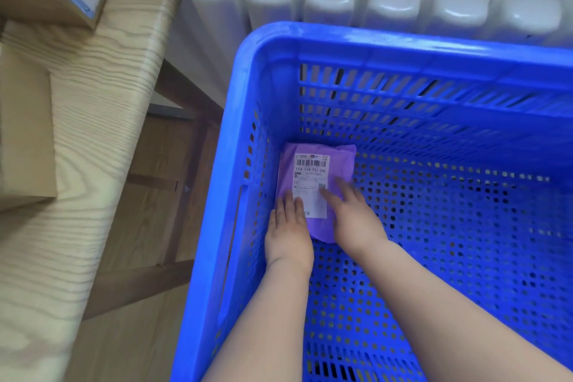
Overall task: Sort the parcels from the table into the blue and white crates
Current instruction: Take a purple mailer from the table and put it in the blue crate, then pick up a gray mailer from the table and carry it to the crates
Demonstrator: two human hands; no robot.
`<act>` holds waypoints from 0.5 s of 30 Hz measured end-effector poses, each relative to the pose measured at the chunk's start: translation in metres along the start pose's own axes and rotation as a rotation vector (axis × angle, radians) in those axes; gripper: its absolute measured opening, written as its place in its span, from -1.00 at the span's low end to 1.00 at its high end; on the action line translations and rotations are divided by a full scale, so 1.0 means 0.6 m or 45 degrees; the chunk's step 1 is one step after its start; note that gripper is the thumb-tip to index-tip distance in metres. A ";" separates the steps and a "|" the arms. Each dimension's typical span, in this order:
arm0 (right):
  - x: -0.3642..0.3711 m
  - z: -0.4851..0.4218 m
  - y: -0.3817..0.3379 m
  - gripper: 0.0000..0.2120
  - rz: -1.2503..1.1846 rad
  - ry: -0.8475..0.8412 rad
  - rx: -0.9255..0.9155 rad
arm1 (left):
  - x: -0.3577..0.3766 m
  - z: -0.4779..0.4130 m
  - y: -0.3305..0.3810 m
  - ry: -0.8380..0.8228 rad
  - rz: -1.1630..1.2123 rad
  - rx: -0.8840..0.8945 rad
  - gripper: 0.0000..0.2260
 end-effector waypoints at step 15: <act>-0.225 0.189 -0.069 -0.56 -0.075 0.261 0.227 | -0.231 0.212 0.000 0.239 0.107 0.306 -0.37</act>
Point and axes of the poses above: each hand's wrist, its own z-axis away from the middle knuckle, its own x-axis out of the palm, y = z × x, the point moved 3 cm from there along -z, towards the middle knuckle, and after that the axes turned 8 degrees about -x, right-handed, at the moved point
